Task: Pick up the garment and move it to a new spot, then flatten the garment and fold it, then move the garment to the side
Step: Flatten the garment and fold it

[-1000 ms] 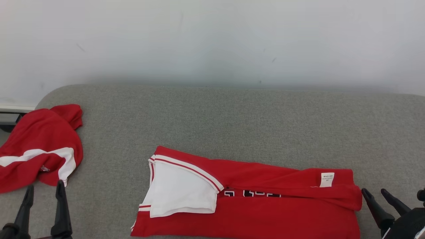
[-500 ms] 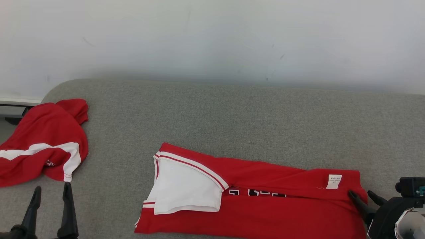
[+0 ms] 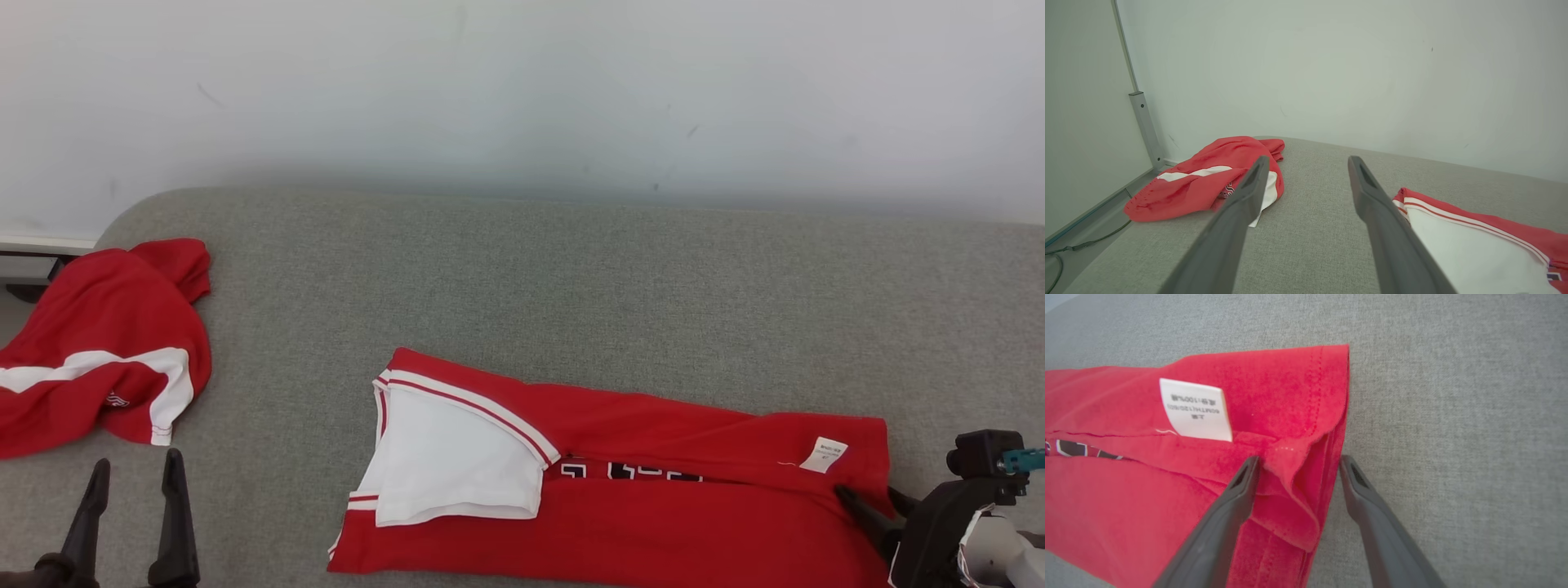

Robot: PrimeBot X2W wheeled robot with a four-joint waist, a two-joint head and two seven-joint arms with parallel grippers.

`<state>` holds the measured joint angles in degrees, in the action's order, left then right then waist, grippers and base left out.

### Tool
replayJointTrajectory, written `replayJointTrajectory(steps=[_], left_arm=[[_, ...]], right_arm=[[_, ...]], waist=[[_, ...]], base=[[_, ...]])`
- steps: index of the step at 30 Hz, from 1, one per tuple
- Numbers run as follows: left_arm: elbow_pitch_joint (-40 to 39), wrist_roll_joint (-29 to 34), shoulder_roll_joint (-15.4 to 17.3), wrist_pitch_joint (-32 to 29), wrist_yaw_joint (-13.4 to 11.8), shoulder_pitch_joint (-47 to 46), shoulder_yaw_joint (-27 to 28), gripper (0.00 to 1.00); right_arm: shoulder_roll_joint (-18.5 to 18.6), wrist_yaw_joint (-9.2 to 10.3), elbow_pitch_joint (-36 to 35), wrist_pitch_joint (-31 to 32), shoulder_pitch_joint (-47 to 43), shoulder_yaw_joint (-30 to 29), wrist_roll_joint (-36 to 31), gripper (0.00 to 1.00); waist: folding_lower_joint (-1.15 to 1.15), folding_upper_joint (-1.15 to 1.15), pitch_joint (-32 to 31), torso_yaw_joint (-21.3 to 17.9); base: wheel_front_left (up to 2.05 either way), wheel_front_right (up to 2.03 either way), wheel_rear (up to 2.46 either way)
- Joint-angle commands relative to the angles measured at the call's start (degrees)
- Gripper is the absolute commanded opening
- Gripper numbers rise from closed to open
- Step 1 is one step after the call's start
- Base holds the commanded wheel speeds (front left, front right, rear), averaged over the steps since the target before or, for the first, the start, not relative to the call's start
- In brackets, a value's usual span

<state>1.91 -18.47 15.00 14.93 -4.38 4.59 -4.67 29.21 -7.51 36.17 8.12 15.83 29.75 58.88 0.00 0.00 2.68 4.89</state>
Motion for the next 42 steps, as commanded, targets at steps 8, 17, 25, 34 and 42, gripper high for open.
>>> replayJointTrajectory(steps=[8, 17, 25, 34, 42], left_arm=[[1.1, 1.2, -0.5, 0.3, 1.3, -1.0, 0.5, 1.00], [1.8, 1.8, -0.7, 0.3, 1.8, -0.8, 1.0, 1.00], [1.9, 2.4, -0.7, 0.3, 2.8, -0.9, -0.3, 1.00], [2.6, 2.7, -0.2, 0.3, 3.2, -1.2, -1.4, 1.00], [2.9, 2.4, -0.2, 0.3, 3.2, -1.9, -1.8, 1.00]], right_arm=[[-0.8, 0.04, -3.2, 1.3, -1.6, -2.4, -2.3, 0.00], [3.3, 0.08, -3.1, 0.7, -3.1, -8.5, -4.7, 0.00], [7.8, 0.08, -3.3, 1.8, -4.7, -15.2, -7.3, 0.00], [5.6, 0.07, -13.6, 8.5, -7.8, -20.5, -3.4, 0.00], [3.2, 0.04, -28.5, 16.3, -11.2, -22.8, 7.6, 0.00]], waist=[[0.00, 0.00, -0.1, 0.4], [0.00, 0.00, -0.5, 0.5], [0.00, 0.00, -0.9, 0.0], [0.00, 0.00, -1.3, -0.6], [0.00, 0.00, -0.7, -0.3]], base=[[0.00, 0.00, 0.00], [0.00, 0.00, 0.00], [0.00, 0.00, 0.00], [0.00, 0.00, 0.00], [0.00, 0.00, 0.00]])
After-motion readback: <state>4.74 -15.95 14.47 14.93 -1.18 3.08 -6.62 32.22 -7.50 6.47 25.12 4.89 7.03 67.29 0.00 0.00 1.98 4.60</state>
